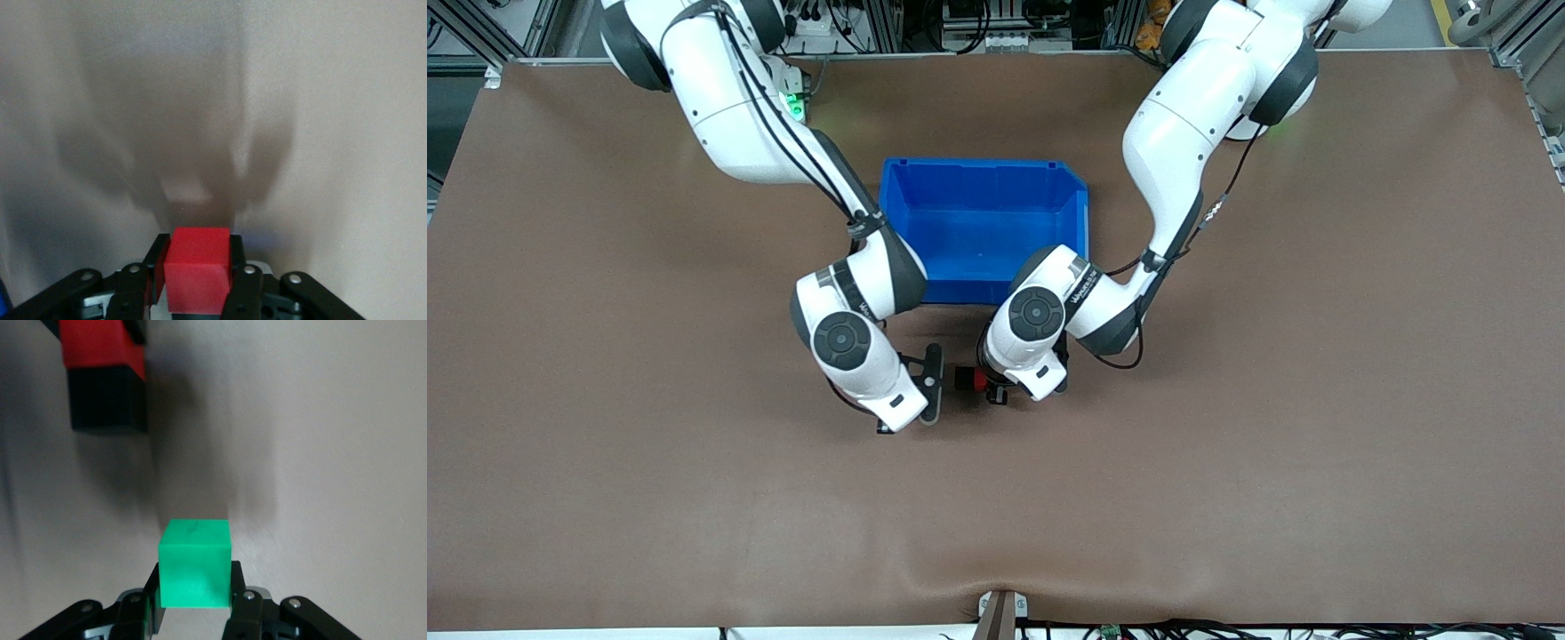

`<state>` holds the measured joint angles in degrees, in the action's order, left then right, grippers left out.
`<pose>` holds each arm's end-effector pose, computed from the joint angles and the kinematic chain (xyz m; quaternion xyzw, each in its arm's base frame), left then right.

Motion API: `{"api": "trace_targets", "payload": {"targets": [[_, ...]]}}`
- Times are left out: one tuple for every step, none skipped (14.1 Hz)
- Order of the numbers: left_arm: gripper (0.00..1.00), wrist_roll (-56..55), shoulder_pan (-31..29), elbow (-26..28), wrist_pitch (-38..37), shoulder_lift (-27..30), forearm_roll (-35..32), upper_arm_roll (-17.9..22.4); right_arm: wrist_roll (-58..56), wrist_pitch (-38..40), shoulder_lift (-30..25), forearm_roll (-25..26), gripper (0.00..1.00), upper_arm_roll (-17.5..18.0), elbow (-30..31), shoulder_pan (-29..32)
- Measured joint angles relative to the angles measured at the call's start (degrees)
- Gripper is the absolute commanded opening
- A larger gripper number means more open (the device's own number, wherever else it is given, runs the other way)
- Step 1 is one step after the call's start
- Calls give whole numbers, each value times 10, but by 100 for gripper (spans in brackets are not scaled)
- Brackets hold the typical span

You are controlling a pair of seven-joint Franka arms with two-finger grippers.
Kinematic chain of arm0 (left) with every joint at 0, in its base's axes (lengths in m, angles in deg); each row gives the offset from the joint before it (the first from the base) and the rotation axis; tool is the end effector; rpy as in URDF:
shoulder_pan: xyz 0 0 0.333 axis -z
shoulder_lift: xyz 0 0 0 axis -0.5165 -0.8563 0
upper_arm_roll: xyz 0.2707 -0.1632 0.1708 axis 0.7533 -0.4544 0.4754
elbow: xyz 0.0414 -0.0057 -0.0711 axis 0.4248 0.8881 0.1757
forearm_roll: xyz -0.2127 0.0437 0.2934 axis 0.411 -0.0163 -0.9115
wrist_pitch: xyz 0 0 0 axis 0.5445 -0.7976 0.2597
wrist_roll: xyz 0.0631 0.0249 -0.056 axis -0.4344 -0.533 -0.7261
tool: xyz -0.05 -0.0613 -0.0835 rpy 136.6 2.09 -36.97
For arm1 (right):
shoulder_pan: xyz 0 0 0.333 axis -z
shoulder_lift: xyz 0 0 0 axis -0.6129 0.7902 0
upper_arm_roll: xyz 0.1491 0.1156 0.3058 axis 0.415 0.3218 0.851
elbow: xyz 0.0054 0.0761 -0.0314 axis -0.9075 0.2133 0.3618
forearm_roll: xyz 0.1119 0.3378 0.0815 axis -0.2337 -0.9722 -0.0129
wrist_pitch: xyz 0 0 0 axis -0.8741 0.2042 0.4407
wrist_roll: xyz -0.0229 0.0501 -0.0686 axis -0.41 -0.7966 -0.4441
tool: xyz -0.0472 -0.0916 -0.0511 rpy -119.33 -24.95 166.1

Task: Attach green and red cubes to black cube
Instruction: 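Press the green and red cubes against the black cube from both sides, then open the left gripper and raise it away while the right gripper holds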

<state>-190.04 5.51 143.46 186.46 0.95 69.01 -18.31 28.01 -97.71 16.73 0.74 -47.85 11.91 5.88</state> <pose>0.6036 -0.5246 0.2227 0.7153 0.6922 -0.0783 0.0555 0.6575 0.3639 0.2588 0.7238 0.6899 0.0110 0.0014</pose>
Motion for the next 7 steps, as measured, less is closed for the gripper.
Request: {"api": "trace_targets", "payload": {"targets": [[100,0,1,0,0,0,0,0,7,0,0,0,0,0,0,-6],[100,2,2,0,0,0,0,0,11,1,0,0,0,0,0,-10],[100,5,2,-1,1,2,0,0,14,3,0,0,0,0,0,-11],[100,8,2,-3,1,8,0,0,15,5,0,0,0,-1,2,-11],[100,15,0,-6,-2,18,0,0,15,6,1,0,0,-2,6,-11],[100,28,-4,-9,-17,32,0,2,15,7,1,0,0,-3,9,-11],[100,52,-13,-11,-42,49,0,3,15,7,1,0,0,-3,11,-11]]}}
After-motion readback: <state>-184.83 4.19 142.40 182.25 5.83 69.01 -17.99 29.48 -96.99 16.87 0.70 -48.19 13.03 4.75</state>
